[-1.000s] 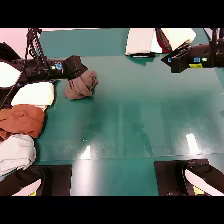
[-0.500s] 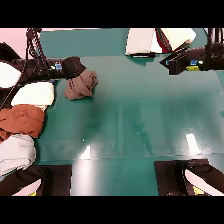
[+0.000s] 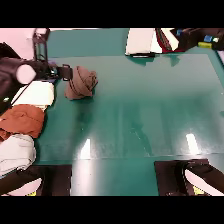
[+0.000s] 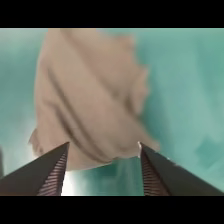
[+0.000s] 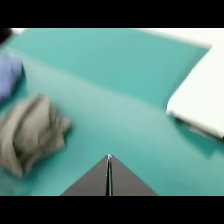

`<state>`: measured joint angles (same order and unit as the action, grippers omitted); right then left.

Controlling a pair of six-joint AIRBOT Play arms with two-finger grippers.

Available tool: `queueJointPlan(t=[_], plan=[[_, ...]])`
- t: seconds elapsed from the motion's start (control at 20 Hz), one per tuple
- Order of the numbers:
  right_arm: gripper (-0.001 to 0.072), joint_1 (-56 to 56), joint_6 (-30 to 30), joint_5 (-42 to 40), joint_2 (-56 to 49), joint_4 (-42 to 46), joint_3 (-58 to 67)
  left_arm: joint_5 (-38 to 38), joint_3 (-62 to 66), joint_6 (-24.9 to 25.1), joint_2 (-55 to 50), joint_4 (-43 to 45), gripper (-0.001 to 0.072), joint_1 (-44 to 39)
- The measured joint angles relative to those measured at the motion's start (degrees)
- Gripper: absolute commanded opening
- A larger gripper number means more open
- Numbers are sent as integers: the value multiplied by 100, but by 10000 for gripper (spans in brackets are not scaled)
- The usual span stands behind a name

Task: Fold the shirts.

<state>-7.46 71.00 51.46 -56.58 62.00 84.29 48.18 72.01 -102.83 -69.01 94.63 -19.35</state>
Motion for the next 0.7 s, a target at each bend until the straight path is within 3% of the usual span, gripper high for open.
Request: queueJointPlan(t=[0.3, 0.35, 0.4, 0.45, 0.7], plan=[[14, 0, -4, -131, 0, -79, 361, -306, -4, -13, -1528, -81, 518, 127], [14, 0, -4, -116, 0, -81, 380, -391, -2, -13, -1674, -107, 450, 133], [14, 0, -4, -103, 0, -85, 398, -411, 2, -15, -1779, -127, 212, 140], [14, 0, -4, -83, 0, -83, 411, -442, 39, -15, -1858, -127, 36, 146], [14, 76, -11, -68, 9, -55, 450, -76, 743, -17, -1891, 81, 26, 146]])
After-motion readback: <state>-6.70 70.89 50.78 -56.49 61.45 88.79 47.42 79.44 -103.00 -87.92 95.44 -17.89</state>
